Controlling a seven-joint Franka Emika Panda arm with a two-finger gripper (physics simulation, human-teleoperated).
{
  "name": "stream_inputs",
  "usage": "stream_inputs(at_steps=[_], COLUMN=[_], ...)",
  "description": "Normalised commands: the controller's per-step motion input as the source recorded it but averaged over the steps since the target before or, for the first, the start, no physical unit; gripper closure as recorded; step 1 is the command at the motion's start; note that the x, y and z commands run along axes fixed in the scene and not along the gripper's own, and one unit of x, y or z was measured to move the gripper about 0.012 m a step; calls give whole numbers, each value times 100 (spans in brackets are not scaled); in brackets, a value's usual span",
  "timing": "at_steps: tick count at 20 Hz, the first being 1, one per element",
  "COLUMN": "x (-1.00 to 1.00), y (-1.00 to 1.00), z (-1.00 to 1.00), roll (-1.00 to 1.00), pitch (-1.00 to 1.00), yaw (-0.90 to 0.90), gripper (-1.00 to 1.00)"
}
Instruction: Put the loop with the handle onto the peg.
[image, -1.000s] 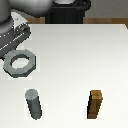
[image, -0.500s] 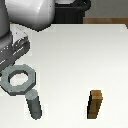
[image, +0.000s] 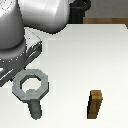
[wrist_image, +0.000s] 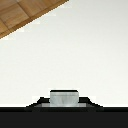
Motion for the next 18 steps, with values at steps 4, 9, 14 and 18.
stream_inputs(at_steps=[4, 9, 14, 18], x=[0, 0, 0, 0], y=[0, -7, 0, 0], z=[-100, -40, -20, 0], roll=[0, 0, 0, 0], pitch=[0, 0, 0, 0], yaw=[0, 0, 0, 0], gripper=[100, 100, -100, -100])
